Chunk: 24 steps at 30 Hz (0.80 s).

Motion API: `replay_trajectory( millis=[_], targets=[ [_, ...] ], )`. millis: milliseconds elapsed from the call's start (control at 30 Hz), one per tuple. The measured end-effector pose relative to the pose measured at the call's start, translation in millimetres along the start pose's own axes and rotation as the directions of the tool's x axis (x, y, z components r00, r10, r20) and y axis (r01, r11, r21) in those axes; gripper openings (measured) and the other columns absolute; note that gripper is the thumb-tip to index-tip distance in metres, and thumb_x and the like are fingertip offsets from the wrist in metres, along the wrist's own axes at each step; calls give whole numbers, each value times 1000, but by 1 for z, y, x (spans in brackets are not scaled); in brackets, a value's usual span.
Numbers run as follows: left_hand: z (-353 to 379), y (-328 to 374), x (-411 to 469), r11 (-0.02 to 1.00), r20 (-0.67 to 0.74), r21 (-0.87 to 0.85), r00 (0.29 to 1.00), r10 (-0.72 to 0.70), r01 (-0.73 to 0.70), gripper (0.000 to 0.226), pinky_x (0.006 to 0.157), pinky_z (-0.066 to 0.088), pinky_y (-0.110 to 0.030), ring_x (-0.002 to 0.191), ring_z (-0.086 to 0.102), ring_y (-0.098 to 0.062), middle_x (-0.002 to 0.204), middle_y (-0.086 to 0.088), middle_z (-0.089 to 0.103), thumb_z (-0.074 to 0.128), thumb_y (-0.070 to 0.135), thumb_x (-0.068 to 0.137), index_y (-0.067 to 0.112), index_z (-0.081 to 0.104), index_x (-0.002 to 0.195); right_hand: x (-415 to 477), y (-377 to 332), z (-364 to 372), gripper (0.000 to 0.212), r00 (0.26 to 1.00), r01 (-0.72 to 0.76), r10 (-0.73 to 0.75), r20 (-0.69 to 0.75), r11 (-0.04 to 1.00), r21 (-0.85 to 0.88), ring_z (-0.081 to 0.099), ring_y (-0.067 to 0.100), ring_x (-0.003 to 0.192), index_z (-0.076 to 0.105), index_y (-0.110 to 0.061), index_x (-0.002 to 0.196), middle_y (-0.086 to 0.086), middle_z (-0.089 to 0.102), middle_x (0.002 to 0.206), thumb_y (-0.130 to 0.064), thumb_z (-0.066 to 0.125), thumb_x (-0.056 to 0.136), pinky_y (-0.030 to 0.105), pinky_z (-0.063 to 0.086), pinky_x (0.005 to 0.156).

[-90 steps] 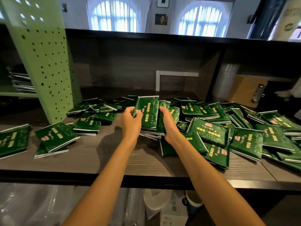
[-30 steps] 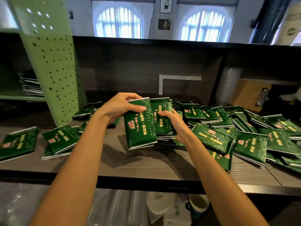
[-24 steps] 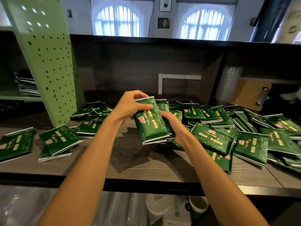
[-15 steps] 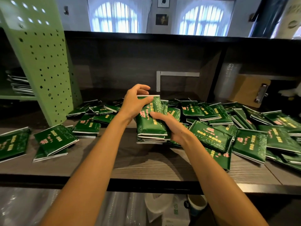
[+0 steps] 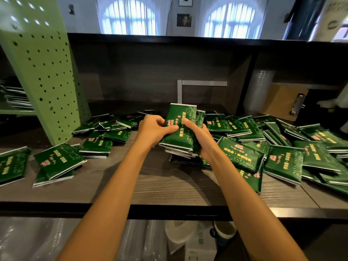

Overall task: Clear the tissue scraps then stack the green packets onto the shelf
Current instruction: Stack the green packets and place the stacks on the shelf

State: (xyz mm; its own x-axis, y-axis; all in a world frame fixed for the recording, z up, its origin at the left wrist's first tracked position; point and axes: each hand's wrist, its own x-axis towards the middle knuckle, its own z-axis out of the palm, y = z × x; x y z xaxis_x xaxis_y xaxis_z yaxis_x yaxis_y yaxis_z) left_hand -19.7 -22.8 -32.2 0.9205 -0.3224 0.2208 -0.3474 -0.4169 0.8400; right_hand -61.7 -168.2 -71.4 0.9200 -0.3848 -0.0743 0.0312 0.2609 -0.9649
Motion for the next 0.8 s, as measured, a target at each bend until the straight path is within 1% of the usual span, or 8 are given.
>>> replay_trajectory(
  millis=[100, 233, 333, 500, 567, 633, 700, 800],
  targets=[
    [-4, 3, -1, 997, 0, -68, 1000, 20, -20, 16, 77, 52, -38, 72, 61, -18, 75, -8, 66, 78, 16, 73, 5, 70, 82, 0, -2, 1, 124, 999, -50, 50, -8, 997, -63, 66, 23, 104, 32, -19, 142, 4, 63, 122, -67, 83, 39, 44, 52, 92],
    [-2, 4, -2, 998, -43, -53, 998, 34, -37, 25, 84, 53, -39, 81, 65, -23, 88, -16, 69, 77, 11, 74, 0, 71, 96, 1, -1, -1, 136, 997, -71, 75, 32, 990, -118, 61, 21, 112, 27, -19, 145, 2, 58, 129, -73, 80, 32, 43, 48, 98],
    [3, 9, -4, 997, -106, 49, 993, 57, -52, 37, 90, 51, -36, 97, 65, -26, 101, -20, 69, 74, 11, 78, 0, 66, 112, -1, -1, 0, 124, 996, -66, 72, 47, 990, -128, 62, 21, 108, 31, -17, 142, 4, 60, 125, -65, 83, 41, 42, 50, 96],
    [20, 17, -10, 979, -151, 191, 983, 106, -76, 31, 91, 46, -39, 111, 56, -29, 108, -18, 67, 60, 18, 90, 4, 63, 117, -3, -2, -4, 84, 998, -36, 38, 41, 998, -46, 70, 21, 90, 44, -11, 130, 10, 69, 109, -36, 81, 60, 32, 56, 72],
    [25, 15, -7, 980, -136, 186, 986, 95, -69, 37, 96, 44, -42, 116, 52, -31, 119, -18, 62, 50, 21, 95, 7, 55, 129, -5, -7, -8, 80, 999, -41, 42, 11, 998, -45, 71, 23, 86, 45, -8, 128, 13, 69, 108, -33, 80, 59, 30, 56, 66],
    [28, 9, -1, 995, -131, 95, 990, 43, -31, 42, 95, 45, -46, 115, 53, -34, 121, -17, 61, 42, 21, 97, 11, 44, 138, -2, -11, -17, 91, 998, -54, 52, -41, 998, -40, 70, 25, 88, 47, -7, 127, 14, 68, 108, -37, 79, 47, 31, 56, 69],
    [31, 2, 4, 999, -136, 17, 990, -26, 29, 40, 91, 49, -49, 110, 56, -35, 116, -16, 63, 38, 20, 97, 14, 44, 135, 4, -13, -32, 98, 992, -49, 44, -119, 998, -39, 68, 27, 95, 50, -9, 126, 13, 67, 111, -43, 78, 38, 40, 53, 87],
    [33, -10, 5, 977, -22, 173, 992, -124, 126, 24, 90, 49, -41, 103, 60, -32, 107, -14, 65, 43, 17, 95, 11, 60, 111, 2, -18, -48, 82, 984, -38, 26, -174, 997, -65, 66, 25, 94, 58, -10, 117, 10, 67, 109, -44, 76, 44, 37, 51, 84]
  ],
)
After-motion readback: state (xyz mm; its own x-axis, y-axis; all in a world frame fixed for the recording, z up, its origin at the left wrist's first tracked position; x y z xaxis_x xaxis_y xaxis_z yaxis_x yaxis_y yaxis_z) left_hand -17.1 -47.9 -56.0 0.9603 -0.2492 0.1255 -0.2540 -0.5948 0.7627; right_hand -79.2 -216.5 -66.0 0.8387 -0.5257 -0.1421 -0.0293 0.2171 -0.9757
